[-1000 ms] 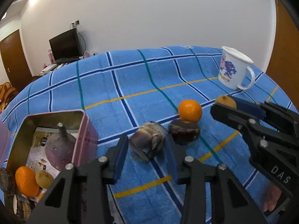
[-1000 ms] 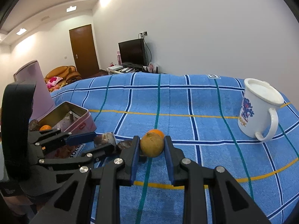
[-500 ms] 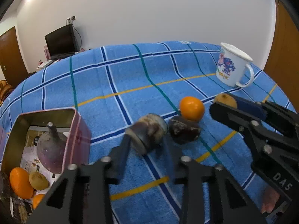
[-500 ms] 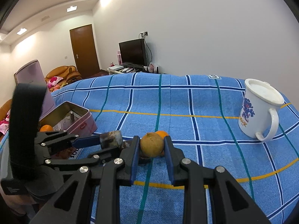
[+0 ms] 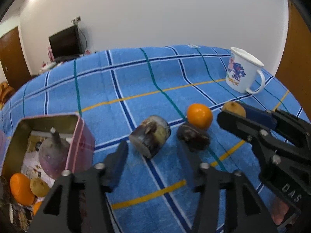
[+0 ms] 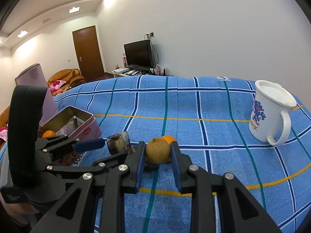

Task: Organize fruits
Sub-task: 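Grasp the grey cylindrical root chunk with the left gripper while the right holds the fruit, then carry the root chunk and the yellow-brown fruit toward the tin with both grippers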

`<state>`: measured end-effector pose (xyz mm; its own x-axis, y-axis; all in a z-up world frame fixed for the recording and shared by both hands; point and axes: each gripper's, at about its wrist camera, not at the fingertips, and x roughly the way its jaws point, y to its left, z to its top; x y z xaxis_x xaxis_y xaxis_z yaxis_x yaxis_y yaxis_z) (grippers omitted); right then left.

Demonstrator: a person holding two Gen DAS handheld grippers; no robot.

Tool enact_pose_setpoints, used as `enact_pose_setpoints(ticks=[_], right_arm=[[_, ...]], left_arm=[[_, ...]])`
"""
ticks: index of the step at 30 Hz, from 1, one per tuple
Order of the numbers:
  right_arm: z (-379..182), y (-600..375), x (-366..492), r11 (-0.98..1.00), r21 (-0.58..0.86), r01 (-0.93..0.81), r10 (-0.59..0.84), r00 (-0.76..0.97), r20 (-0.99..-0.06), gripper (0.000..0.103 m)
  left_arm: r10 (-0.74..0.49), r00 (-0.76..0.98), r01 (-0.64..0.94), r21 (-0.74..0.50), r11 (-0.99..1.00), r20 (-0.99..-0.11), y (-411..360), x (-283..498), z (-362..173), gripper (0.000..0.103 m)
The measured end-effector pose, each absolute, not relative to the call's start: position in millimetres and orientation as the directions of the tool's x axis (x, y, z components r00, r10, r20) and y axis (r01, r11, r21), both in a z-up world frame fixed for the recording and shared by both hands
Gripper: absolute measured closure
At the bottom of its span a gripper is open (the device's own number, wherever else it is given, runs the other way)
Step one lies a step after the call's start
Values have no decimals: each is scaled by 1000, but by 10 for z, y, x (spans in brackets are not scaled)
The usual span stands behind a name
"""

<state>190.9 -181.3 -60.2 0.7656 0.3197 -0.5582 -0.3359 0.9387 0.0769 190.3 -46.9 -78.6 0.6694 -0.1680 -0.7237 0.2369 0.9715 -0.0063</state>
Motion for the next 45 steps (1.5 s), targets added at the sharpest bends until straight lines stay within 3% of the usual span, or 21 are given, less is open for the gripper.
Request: enact_pose_setpoints(ticks=[2, 5, 7, 10, 45], right_arm=[[-599, -1829, 1909, 940, 83, -331, 320, 767, -556, 76], [-604, -1851, 1912, 940, 92, -329, 322, 764, -558, 76], [-601, -1846, 1907, 939, 91, -331, 323, 764, -559, 76], [-600, -1832, 1904, 937, 86, -338, 326, 763, -558, 76], [-541, -1786, 1721, 917, 53, -395, 368, 788, -493, 76]], left_arm=[[-130, 684, 230, 43, 972, -718, -540, 1937, -778, 29], [-109, 679, 217, 57, 974, -726, -565, 2066, -792, 29], [-101, 670, 210, 57, 976, -735, -559, 2132, -812, 31], [-130, 648, 246, 45, 968, -751, -598, 2128, -842, 52], [-126, 819, 161, 12, 987, -560, -334, 1488, -524, 52]])
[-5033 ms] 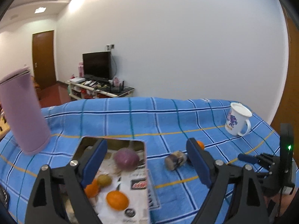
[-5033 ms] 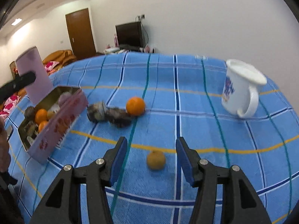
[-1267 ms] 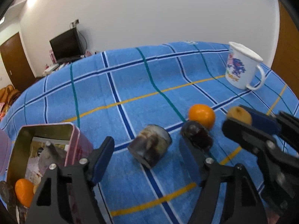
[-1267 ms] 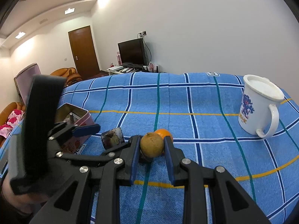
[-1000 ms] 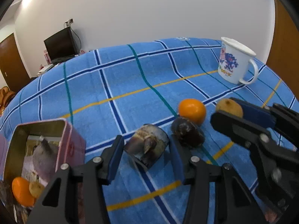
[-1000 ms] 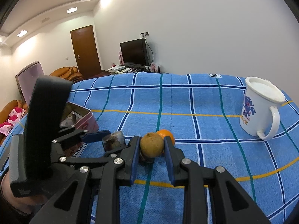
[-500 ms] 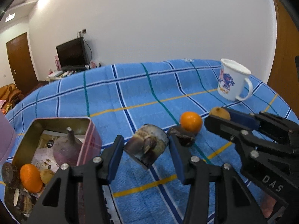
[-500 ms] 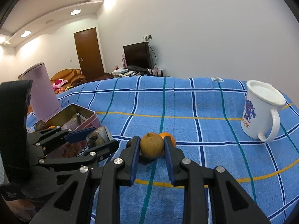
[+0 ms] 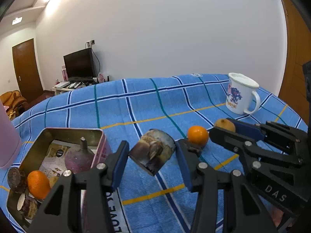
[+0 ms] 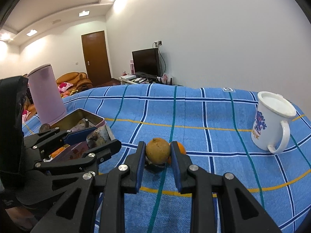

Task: Organize fruits
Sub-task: 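Carry the root chunk and the yellow-brown fruit toward the tin with both grippers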

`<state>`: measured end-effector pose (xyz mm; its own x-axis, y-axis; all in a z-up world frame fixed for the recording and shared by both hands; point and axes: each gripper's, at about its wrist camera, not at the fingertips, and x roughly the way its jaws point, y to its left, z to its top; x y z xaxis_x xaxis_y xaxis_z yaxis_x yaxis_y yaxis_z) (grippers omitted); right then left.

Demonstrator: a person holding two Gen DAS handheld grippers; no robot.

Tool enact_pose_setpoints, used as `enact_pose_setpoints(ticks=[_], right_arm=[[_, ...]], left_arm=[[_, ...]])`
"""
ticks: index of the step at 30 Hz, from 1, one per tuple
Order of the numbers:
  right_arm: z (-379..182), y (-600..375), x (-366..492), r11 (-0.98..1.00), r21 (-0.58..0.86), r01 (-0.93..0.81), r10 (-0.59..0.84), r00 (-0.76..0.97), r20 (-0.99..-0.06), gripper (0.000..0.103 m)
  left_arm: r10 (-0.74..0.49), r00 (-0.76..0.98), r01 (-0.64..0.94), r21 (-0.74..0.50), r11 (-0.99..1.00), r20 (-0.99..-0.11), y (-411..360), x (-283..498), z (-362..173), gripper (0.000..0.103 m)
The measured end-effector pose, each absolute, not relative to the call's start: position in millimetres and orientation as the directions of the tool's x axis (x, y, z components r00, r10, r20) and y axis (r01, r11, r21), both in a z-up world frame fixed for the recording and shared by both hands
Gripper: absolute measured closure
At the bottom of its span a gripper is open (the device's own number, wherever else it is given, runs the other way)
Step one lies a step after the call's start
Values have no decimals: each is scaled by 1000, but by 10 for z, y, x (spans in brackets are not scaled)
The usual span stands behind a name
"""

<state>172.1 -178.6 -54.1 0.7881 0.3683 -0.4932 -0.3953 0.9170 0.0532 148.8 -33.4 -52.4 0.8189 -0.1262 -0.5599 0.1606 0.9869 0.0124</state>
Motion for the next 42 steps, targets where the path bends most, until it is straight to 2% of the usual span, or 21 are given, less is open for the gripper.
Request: enact_pose_setpoints(ticks=[22, 29, 42], right_arm=[[-522, -1741, 1644, 909, 34, -416, 382, 797, -467, 76], [-482, -1584, 1612, 887, 35, -461, 419, 770, -481, 76], [-382, -1288, 1495, 858, -5, -514, 456, 766, -453, 76]], left_arm=[[-85, 854, 110, 17, 994, -513, -214, 1279, -469, 52], [-58, 860, 75, 13, 997, -506, -64, 1161, -430, 52], [-7, 891, 8, -2, 1000, -454, 206, 1000, -324, 52]])
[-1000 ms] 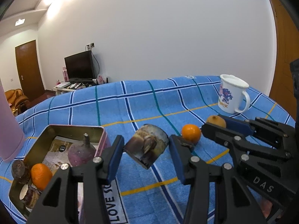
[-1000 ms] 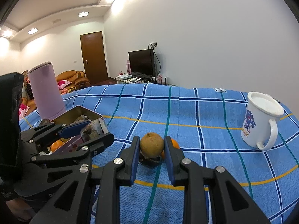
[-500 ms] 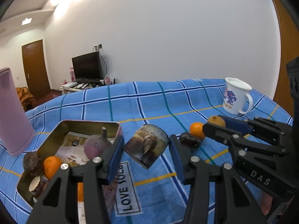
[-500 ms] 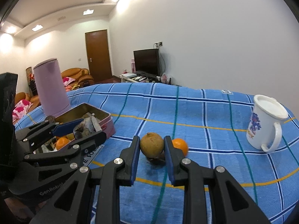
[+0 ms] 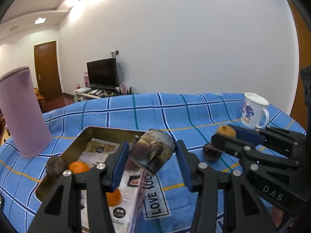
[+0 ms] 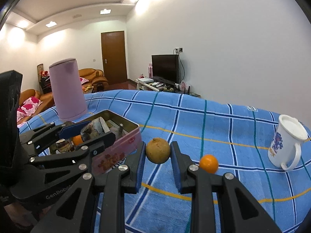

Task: Organize fruits
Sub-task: 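Carry the root chunk and the yellow-brown fruit toward the tin with both grippers, then lower the root chunk into the tin and open the left gripper while the right releases the fruit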

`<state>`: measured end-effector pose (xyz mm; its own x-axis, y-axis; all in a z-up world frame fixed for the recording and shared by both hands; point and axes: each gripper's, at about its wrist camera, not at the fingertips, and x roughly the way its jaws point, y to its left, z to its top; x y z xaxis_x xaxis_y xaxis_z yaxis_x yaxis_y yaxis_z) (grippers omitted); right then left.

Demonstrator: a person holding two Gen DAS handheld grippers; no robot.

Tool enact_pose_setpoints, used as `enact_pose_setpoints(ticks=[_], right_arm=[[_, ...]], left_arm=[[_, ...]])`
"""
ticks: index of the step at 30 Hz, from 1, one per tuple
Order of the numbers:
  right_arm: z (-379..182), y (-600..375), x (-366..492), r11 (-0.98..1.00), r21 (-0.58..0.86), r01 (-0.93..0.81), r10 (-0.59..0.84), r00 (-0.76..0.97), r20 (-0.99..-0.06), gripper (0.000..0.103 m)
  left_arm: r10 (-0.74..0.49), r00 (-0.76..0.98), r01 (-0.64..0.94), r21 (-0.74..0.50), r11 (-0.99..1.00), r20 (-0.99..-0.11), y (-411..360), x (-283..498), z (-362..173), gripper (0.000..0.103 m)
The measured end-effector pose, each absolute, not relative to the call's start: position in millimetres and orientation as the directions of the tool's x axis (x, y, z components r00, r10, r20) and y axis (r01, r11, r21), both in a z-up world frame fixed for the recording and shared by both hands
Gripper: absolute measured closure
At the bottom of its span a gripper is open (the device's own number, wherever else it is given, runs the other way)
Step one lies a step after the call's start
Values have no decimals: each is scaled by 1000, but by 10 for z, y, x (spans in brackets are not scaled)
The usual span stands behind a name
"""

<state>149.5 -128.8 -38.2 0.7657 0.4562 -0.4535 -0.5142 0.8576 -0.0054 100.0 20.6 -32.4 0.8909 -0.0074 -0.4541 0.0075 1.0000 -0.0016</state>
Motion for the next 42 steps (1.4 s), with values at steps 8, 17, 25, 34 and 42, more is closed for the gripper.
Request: enact_pose_setpoints(ticks=[8, 17, 25, 34, 42], right_arm=[[-320, -1188, 1470, 848, -8, -530, 474, 765, -436, 76], [-291, -1032, 1440, 827, -15, -563, 500, 746, -439, 76], [-243, -877, 1441, 803, -26, -595, 524, 726, -444, 76], [-247, -651, 1485, 769, -18, -639, 562, 689, -458, 76], [-259, -310, 1586, 730, 12, -684, 609, 641, -467, 76]], left_arm=[[15, 908, -24, -16, 1000, -419, 340, 907, -259, 52], [62, 908, -66, 5, 998, -415, 462, 858, -218, 52], [91, 906, -90, 22, 996, -413, 584, 811, -187, 52], [149, 890, -150, 32, 988, -432, 810, 813, -244, 52], [205, 868, -227, 6, 974, -452, 1138, 810, -314, 52]])
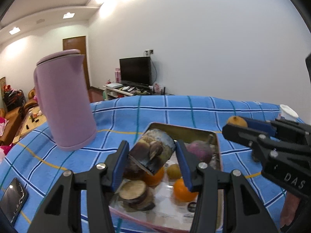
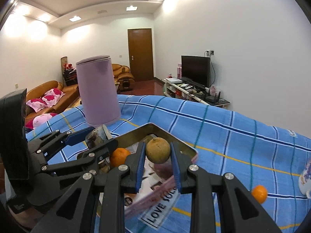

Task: Organize fruits
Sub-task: 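Lower the root chunk into the tin and open the left gripper while the right releases the fruit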

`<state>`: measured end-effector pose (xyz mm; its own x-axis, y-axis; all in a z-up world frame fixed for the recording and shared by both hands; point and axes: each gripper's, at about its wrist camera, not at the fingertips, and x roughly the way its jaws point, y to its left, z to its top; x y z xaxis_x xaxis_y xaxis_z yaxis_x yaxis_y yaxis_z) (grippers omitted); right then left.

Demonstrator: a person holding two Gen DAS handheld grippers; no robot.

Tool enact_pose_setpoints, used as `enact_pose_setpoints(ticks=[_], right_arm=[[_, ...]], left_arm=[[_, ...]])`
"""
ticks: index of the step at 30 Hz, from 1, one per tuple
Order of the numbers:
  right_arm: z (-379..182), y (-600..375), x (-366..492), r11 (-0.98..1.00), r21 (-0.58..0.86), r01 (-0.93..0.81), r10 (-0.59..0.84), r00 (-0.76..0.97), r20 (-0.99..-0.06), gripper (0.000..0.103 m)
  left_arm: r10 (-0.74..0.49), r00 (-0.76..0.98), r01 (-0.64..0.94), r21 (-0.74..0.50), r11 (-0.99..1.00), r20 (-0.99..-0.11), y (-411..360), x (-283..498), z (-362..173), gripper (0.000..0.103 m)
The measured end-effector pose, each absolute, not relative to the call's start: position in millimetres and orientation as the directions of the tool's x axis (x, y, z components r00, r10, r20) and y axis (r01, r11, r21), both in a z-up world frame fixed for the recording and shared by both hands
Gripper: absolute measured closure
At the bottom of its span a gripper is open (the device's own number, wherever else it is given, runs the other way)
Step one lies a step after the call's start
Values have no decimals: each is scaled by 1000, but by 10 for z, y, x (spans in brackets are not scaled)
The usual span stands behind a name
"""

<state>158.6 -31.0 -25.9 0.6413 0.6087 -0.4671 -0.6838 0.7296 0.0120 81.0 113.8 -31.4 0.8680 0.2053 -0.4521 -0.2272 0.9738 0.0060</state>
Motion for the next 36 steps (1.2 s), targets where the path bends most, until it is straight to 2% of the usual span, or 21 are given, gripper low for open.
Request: enact_pose_setpoints(ticks=[9, 18, 36], right_arm=[[-370, -213, 1564, 706, 24, -708, 628, 610, -482, 76], [-536, -25, 1465, 673, -34, -739, 615, 584, -530, 76], [-629, -2, 1524, 677, -16, -736, 597, 561, -573, 76]], left_arm=[[229, 859, -267, -18, 964, -458, 1379, 759, -371, 52], [259, 841, -280, 27, 960, -476, 1348, 805, -424, 52], [271, 833, -270, 73, 960, -483, 1268, 817, -469, 52]])
